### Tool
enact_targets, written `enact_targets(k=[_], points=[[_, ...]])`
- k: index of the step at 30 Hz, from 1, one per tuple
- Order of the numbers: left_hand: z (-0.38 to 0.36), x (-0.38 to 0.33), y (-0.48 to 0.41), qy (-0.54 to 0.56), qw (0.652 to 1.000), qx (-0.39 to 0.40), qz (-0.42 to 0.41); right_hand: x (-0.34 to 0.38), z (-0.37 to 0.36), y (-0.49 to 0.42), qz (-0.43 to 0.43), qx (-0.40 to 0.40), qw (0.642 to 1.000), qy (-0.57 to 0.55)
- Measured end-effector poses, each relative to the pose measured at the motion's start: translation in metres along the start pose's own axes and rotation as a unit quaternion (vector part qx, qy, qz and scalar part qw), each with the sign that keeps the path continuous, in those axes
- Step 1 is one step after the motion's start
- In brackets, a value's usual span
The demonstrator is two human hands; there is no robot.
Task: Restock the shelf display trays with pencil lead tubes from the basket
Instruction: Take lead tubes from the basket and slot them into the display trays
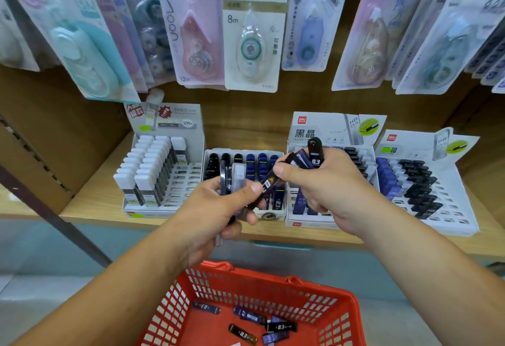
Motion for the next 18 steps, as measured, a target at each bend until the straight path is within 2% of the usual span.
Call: enact_targets(k=[4,8,11,15,18], points=[[0.028,-0.003,0.002,-0.011,0.998,-0.067,-0.01,0.01,-0.018,0.003,0.022,-0.05,0.998,0.005],[0.061,-0.004,0.006,-0.063,0.994,-0.093,0.012,0.031,-0.032,-0.004,0.103,-0.139,0.979,0.111],[0.071,-0.003,0.01,-0.051,0.996,-0.059,0.034,0.036,-0.048,-0.021,0.138,-0.136,0.962,0.194],[0.078,-0.003,0.012,-0.075,0.997,-0.02,0.017,0.032,-0.06,-0.048,0.149,-0.127,0.938,0.287],[0.088,-0.001,0.009,-0.073,0.996,-0.042,0.004,0.024,-0.064,-0.063,0.143,-0.114,0.929,0.322]])
Point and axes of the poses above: each hand's wrist, its own y-axis away from the middle knuckle, its own z-axis out of the back of the hand, x = y × z, the point moved 4 cm from there along -y, towards the middle knuckle, and after that the axes turned 12 degrees about -z, right-handed, at the moved point
